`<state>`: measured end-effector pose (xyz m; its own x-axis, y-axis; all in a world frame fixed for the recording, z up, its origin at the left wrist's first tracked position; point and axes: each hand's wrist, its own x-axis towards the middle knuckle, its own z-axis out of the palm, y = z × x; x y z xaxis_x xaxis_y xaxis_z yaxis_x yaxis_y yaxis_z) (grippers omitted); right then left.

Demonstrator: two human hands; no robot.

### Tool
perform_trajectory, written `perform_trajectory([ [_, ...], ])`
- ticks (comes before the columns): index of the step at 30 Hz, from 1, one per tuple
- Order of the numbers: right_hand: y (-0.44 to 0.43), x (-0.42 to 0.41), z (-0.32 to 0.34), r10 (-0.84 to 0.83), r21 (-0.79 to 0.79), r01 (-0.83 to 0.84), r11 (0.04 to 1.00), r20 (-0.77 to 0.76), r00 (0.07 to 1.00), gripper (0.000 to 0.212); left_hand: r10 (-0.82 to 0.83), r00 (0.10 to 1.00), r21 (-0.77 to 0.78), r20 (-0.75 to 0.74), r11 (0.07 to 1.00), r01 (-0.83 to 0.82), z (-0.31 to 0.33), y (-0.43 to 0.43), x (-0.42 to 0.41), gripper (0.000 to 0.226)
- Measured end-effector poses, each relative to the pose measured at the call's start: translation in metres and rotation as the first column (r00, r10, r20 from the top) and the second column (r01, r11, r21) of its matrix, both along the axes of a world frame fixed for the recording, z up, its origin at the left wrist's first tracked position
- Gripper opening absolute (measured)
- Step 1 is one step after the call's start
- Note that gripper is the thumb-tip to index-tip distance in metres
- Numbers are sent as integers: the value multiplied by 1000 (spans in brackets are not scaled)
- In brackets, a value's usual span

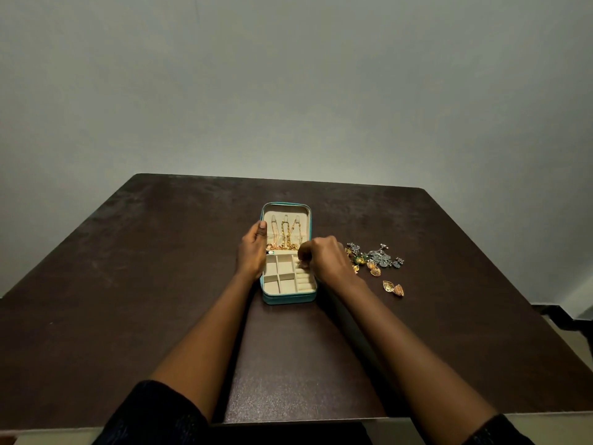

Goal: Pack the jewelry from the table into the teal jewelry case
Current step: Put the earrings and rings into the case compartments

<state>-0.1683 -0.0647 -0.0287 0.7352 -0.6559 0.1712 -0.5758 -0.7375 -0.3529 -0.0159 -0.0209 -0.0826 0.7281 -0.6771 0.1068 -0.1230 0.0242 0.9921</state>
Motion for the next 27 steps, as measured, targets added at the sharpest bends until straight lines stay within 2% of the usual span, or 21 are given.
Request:
perform_trajectory([
  [13, -3, -4, -6, -32, 53, 29, 998, 53, 998, 20, -4, 1000, 32, -19, 999, 4, 2, 0, 0, 39],
  [17, -18, -18, 3, -126, 138, 109, 984, 123, 984, 19, -6, 1000, 33, -20, 999, 7, 2, 1, 0, 39],
  [20, -37, -38, 8, -269, 145, 249, 958, 143, 953, 15, -10, 1000, 35, -27, 999, 11, 1, 1, 0, 39],
  [22, -49, -53, 10, -358, 140, 344, 928, 92, 929, 20, -10, 1000, 33, -28, 999, 11, 1, 1, 0, 38],
  [24, -58, -64, 12, -394, 172, 391, 904, -23, 919, 34, -13, 999, 22, -40, 1000, 14, 2, 1, 0, 36],
  [27, -61, -70, 13, -283, 157, 323, 933, -231, 931, 57, -5, 1000, 15, -23, 1000, 6, 3, 1, -1, 36],
])
